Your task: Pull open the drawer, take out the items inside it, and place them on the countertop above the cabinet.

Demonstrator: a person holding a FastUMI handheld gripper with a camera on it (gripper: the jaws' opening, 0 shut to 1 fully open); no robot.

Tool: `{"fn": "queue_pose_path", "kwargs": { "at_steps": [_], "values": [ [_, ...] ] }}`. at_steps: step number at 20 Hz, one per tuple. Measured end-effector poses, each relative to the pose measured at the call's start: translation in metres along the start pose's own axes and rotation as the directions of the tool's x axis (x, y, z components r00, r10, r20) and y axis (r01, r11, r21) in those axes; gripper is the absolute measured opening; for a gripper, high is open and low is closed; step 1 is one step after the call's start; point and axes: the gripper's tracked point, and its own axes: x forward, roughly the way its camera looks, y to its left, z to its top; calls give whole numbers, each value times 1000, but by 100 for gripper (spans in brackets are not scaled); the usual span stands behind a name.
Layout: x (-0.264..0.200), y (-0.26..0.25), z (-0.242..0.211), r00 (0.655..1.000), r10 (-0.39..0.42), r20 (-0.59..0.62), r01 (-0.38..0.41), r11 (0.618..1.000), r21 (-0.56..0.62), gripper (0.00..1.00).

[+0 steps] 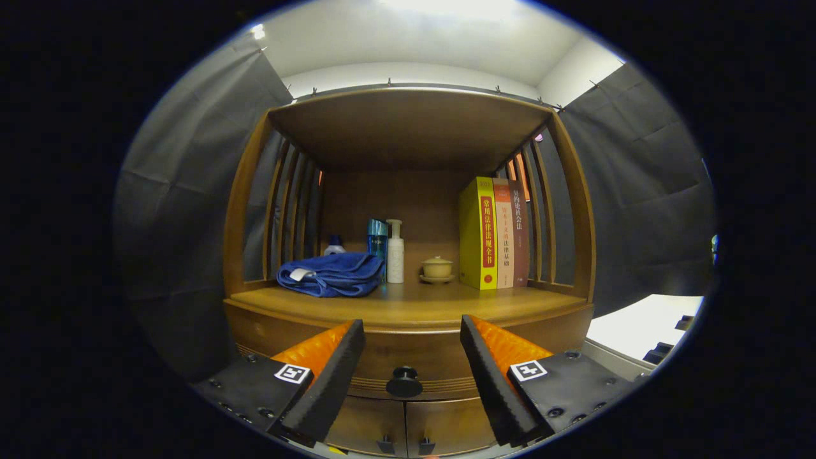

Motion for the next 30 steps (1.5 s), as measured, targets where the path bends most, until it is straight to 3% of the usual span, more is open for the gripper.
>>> {"fn": "queue_pose_path", "kwargs": {
  "at_steps": [8,11,18,21,30],
  "values": [
    [22,-8,-86,989,11,-147,-6,999,35,96],
    [26,-1,-90,987,31,-156,-20,997,74,88],
    [39,7,-93,982,13,-188,-18,1000,-23,59],
    [39,9,-95,980,20,-199,-16,1000,23,47],
    [-1,8,-92,969,21,-246,3,995,99,43]
  ]
}}
